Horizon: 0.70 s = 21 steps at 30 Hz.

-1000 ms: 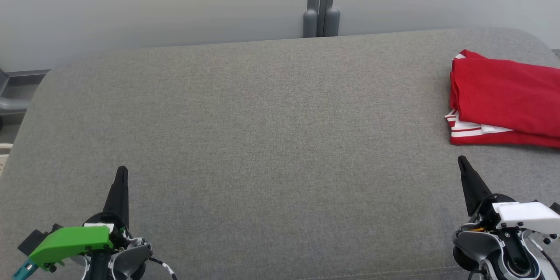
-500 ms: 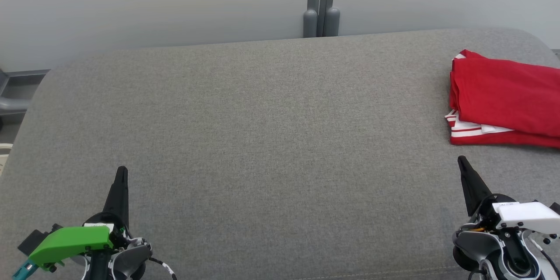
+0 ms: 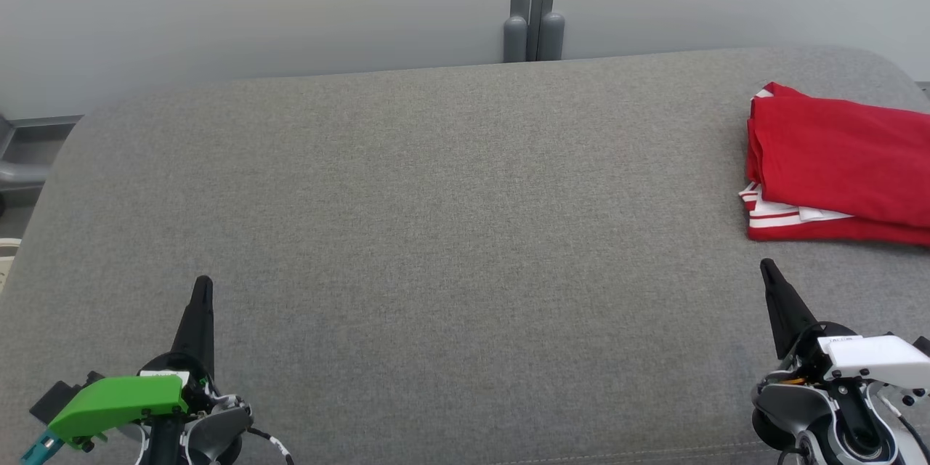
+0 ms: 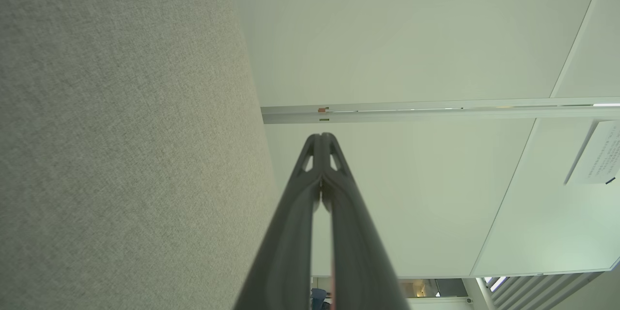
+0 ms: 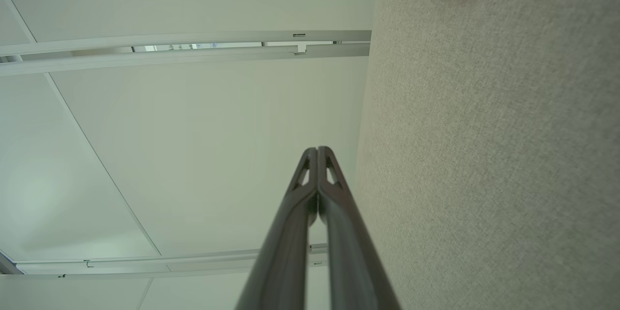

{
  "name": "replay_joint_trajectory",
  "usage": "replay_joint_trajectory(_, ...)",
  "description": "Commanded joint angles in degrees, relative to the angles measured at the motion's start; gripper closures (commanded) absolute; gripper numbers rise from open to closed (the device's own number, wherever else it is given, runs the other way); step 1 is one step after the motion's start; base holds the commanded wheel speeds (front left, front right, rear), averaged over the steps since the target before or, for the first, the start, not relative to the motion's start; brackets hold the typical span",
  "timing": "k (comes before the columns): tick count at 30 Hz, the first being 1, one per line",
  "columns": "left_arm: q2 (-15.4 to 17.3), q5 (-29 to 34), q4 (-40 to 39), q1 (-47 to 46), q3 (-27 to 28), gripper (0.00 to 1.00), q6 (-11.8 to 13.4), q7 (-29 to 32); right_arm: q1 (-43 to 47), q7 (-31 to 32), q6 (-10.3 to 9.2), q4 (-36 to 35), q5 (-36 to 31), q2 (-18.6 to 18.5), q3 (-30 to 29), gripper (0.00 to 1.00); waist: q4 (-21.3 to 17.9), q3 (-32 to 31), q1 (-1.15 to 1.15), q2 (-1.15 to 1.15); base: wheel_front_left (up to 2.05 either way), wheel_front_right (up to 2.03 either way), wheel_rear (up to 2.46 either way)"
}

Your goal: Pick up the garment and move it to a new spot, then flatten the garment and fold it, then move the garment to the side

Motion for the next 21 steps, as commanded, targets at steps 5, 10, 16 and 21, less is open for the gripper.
replay_joint_trajectory(5, 0.0, 0.0, 0.1, -0.5, 0.1, 1.00, -0.2, 0.0, -0.6, 0.2, 0.02, 0.1, -0.3, -0.1, -0.1, 1.00, 0.0, 0.0, 0.00, 0.00, 0.00, 0.00, 0.00)
replay_joint_trajectory(10, 0.0, 0.1, 0.1, -0.5, 0.1, 1.00, -0.2, 0.0, -0.6, 0.3, 0.02, 0.1, -0.3, -0.1, -0.2, 1.00, 0.0, 0.0, 0.00, 0.00, 0.00, 0.00, 0.00)
replay_joint_trajectory(16, 0.0, 0.1, 0.1, -0.5, 0.1, 1.00, -0.2, 0.1, -0.6, 0.3, 0.02, 0.1, -0.3, -0.1, -0.2, 1.00, 0.0, 0.0, 0.00, 0.00, 0.00, 0.00, 0.00)
replay_joint_trajectory(21, 0.0, 0.1, 0.1, -0.5, 0.1, 1.00, -0.2, 0.1, -0.6, 0.3, 0.02, 0.1, -0.3, -0.1, -0.2, 1.00, 0.0, 0.0, 0.00, 0.00, 0.00, 0.00, 0.00)
